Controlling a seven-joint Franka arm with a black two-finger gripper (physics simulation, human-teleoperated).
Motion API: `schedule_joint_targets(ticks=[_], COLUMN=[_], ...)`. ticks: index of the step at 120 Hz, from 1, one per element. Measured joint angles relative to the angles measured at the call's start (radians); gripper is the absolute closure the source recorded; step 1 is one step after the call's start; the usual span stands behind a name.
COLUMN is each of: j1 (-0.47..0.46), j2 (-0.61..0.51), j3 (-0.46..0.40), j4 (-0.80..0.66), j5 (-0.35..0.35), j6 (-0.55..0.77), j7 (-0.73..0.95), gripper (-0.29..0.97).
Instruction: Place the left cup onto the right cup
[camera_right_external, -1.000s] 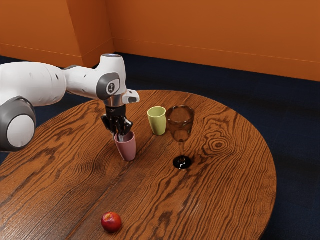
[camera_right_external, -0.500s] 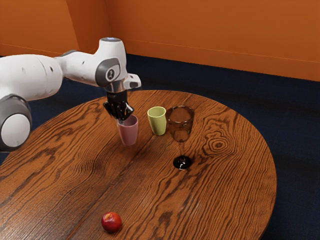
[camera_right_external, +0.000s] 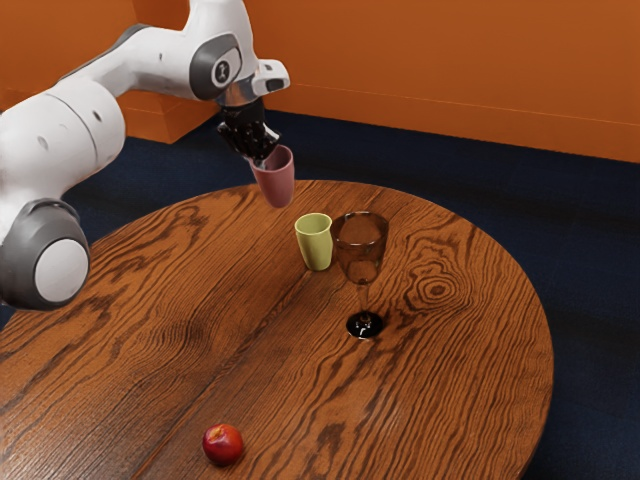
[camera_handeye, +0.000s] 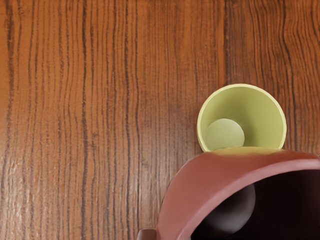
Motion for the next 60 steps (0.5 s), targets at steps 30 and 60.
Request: schedule_joint_targets(ticks=[30,60], j1=[-0.038,-0.041], j2=[0.212,0.219], j3=[0.002,0.005], j4=[0.266,0.272], j5=[0.001,0.022], j6=[-0.063,-0.031], j7=[-0.003,-0.006], gripper=[0.79,0.79])
